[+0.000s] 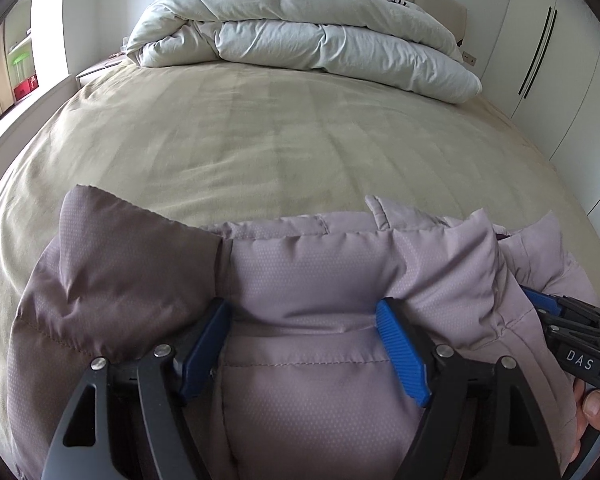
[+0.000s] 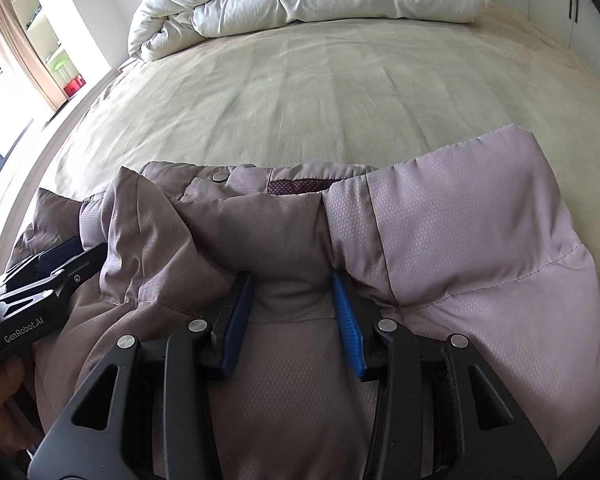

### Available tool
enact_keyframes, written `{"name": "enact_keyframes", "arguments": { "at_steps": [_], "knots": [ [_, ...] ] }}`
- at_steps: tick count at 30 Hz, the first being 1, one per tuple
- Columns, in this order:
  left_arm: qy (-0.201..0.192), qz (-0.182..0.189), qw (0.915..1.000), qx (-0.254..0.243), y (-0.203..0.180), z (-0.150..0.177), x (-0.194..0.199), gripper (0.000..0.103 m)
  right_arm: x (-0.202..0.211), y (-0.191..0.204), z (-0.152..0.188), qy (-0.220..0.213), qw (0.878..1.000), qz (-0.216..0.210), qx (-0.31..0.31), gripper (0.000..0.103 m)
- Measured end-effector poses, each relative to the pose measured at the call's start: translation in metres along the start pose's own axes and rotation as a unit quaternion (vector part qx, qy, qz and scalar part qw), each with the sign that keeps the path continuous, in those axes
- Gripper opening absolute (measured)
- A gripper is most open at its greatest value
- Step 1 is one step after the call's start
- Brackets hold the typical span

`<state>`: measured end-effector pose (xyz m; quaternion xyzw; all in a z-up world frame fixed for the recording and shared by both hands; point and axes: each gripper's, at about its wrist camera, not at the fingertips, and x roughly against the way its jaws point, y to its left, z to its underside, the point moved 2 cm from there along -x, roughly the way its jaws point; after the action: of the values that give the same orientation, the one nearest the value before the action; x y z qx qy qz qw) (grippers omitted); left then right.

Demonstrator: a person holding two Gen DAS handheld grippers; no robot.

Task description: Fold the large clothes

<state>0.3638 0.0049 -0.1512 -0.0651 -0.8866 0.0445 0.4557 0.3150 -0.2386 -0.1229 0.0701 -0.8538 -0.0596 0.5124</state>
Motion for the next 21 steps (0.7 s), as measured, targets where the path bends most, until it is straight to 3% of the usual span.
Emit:
{"name": "enact_keyframes", "arguments": {
  "at_steps": [7,10,13,16,18,21],
  "knots": [
    [0.006,-0.002,1.0000,-0.001,-0.002,0.000,0.002,0.079,-0.008,0.012,0.000,-0.018,0.999,0.030,0.023,0.039],
    [0.017,0.011,0.9998,0.007,0.001,0.002,0.022,0.078,-0.003,0.015,0.000,-0.019,0.999,0.034,0.033,0.040],
    [-0.001,0.007,0.9999,0.009,0.005,0.012,0.056,0.078,0.021,0.015,-0.001,-0.023,1.000,0.010,0.013,0.041],
    [-0.023,-0.019,0.9996,0.003,0.007,0.025,0.082,0.078,0.069,0.032,0.014,-0.069,0.997,-0.039,0.013,0.041],
    [-0.023,-0.038,0.9990,-0.008,0.005,0.033,0.085,0.078,0.088,0.051,0.027,-0.079,0.995,-0.040,0.043,0.041],
    [-0.014,-0.046,0.9988,-0.013,0.004,0.042,0.080,0.079,0.083,0.072,0.042,-0.051,0.995,-0.005,0.087,0.041]
  ]
}}
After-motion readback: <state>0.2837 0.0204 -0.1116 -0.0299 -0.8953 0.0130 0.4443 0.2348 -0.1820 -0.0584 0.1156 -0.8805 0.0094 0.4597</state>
